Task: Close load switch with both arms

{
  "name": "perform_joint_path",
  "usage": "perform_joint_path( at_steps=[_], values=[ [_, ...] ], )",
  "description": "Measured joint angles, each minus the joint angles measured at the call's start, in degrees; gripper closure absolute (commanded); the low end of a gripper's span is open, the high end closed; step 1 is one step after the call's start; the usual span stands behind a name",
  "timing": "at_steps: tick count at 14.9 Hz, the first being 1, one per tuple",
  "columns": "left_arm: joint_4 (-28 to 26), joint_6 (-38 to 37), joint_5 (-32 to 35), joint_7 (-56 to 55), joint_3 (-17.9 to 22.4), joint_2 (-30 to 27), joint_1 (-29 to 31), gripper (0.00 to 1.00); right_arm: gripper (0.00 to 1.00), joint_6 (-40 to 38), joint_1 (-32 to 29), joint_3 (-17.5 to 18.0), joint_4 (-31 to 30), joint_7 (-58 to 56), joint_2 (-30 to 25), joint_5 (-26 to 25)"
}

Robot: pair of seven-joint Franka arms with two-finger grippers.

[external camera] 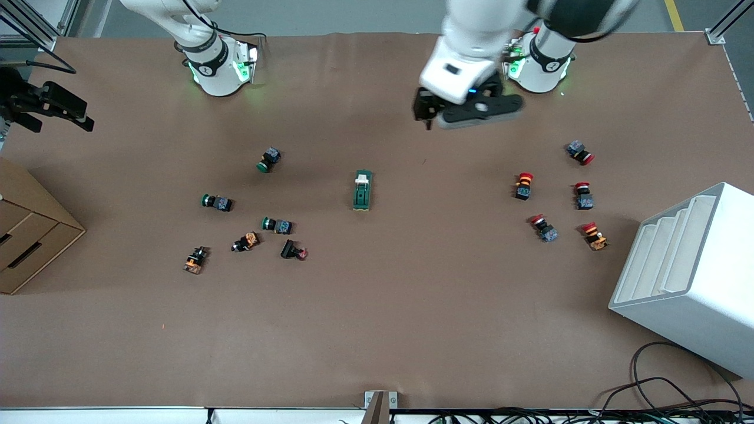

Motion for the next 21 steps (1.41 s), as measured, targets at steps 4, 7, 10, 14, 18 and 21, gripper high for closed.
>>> perform_joint_path(
  at_steps=[4,7,10,14,18,21],
  values=[
    [-0.9,5.3,8.7,-23.3,0.0,6.3,-12.3,0.0,0.0,-0.1,0.0,0.0,-0.1,0.0,0.0,0.0],
    [-4.5,12.4,19.7,-44.7,-0.1,12.4,-21.9,0.0,0.0,-0.1,0.0,0.0,-0.1,0.0,0.0,0.0],
    [-6.8,15.1,29.1,-59.5,-0.1,18.5,-28.7,0.0,0.0,0.0,0.0,0.0,-0.1,0.0,0.1,0.0],
    [-9.5,15.2,38.9,-65.3,-0.1,24.1,-33.5,0.0,0.0,0.0,0.1,0.1,-0.3,0.1,0.1,0.0],
    [-12.8,15.3,50.8,-74.8,-0.1,29.2,-36.9,0.0,0.0,0.3,0.8,0.5,-0.6,2.6,0.3,0.0],
    [-13.5,16.0,62.5,-79.8,0.1,33.1,-37.1,0.0,0.0,1.2,3.6,0.7,-0.6,7.6,0.6,0.0]
  ],
)
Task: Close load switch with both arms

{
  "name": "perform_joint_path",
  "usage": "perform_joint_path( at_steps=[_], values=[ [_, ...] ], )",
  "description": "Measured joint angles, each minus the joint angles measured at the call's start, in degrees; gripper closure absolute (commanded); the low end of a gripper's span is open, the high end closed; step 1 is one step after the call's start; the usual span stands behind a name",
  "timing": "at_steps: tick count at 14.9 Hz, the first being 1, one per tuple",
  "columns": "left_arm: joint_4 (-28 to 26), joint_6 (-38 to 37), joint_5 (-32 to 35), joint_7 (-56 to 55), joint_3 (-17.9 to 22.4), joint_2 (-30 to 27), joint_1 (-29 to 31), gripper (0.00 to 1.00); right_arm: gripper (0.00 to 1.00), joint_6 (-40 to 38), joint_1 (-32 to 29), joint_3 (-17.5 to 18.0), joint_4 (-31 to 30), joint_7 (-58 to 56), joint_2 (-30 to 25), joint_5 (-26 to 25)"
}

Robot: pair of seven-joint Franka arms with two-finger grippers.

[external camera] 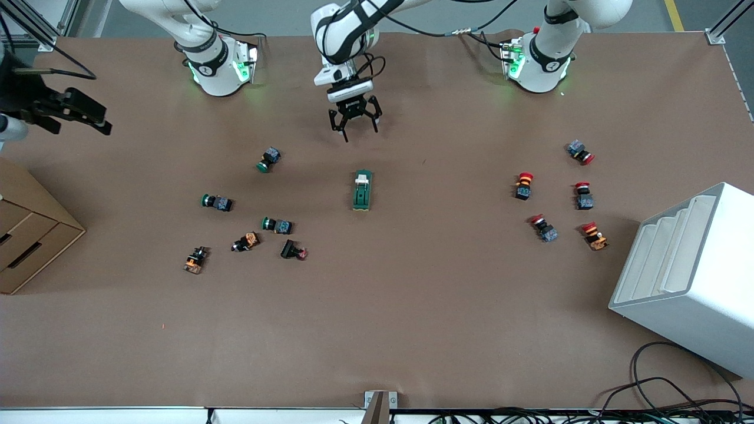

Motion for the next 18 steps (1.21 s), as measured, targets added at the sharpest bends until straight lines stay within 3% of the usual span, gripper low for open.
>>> perform_joint_path(
  at_steps=[7,12,18],
  values=[
    [-8.0,0.5,22.1,-13.8,0.7,2.5,1.3,0.0,0.0,4.1,7.3,0.3,-0.1,14.2,3.8,0.2],
    [-8.7,1.5,34.5,-14.1,2.0,3.8,5.7,0.01,0.0,9.8,14.6,0.4,-0.2,29.3,9.0,0.2],
    [-8.2,1.1,38.0,-13.5,2.4,6.1,6.8,0.01,0.0,17.2,21.0,0.4,-0.5,44.0,15.6,0.2]
  ],
)
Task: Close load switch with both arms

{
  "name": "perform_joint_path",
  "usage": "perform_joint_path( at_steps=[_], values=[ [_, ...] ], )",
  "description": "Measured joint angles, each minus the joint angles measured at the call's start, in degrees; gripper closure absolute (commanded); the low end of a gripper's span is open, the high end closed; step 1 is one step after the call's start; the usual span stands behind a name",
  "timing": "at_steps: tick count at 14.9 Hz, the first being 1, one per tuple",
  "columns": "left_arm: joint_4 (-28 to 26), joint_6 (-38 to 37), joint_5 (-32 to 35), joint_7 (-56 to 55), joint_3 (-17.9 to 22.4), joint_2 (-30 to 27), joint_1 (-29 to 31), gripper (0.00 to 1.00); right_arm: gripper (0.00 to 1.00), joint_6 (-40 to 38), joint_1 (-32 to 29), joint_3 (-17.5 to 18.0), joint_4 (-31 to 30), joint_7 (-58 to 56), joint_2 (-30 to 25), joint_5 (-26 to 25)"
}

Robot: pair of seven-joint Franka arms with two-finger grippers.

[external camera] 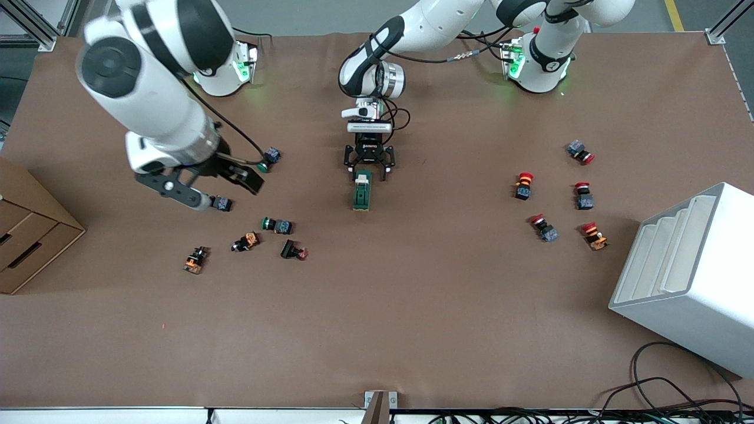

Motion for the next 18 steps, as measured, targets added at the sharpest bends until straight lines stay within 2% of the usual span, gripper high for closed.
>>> perform_joint_path(
  at_steps=[9,14,18],
  values=[
    [4.1,0.0,-0.7,5.0,-0.1,2.2,-0.4,0.0,0.0,9.9,7.2,0.0,-1.1,18.0,7.7,0.0],
    [4.5,0.0,-1.8,5.1,-0.2,2.2,-0.6,0.0,0.0,18.6,9.8,0.0,-7.8,23.6,8.3,0.0],
    [4.9,0.0,-2.9,5.3,-0.2,2.2,-1.2,0.0,0.0,23.8,13.2,0.0,-10.4,29.8,9.9,0.0]
  ],
)
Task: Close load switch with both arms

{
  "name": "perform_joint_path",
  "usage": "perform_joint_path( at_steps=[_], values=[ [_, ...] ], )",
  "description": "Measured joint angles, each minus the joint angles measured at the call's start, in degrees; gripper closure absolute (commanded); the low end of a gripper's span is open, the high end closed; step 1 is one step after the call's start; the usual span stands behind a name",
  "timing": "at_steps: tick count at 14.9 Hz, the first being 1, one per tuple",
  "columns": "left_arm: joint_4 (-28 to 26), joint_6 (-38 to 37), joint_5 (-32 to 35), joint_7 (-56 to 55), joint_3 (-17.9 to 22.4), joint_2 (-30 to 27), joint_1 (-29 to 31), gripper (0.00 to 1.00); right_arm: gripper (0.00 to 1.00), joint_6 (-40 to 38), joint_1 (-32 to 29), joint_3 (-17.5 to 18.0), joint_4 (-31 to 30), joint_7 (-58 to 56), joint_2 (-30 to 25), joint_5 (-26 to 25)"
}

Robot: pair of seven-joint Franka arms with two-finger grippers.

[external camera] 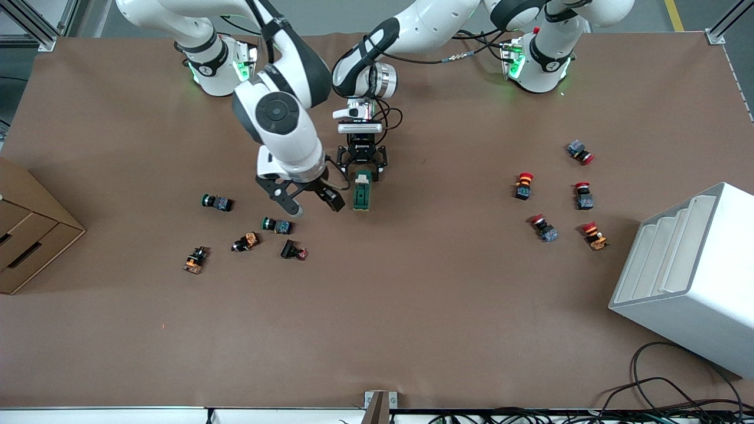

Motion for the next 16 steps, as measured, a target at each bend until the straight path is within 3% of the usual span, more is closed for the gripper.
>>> perform_joint_path(
  at_steps=[4,9,16],
  values=[
    [0.0,0.0,-0.1,0.0,0.0,0.0,-0.6,0.0,0.0,7.0,3.0,0.0,-2.2,4.4,2.4,0.0],
    [0.0,0.0,-0.1,0.0,0.0,0.0,-1.0,0.0,0.0,18.9,6.2,0.0,-10.1,8.7,2.9,0.0],
    [0.0,0.0,-0.1,0.0,0.0,0.0,-1.4,0.0,0.0,22.3,9.8,0.0,-12.1,12.0,4.4,0.0]
  ],
)
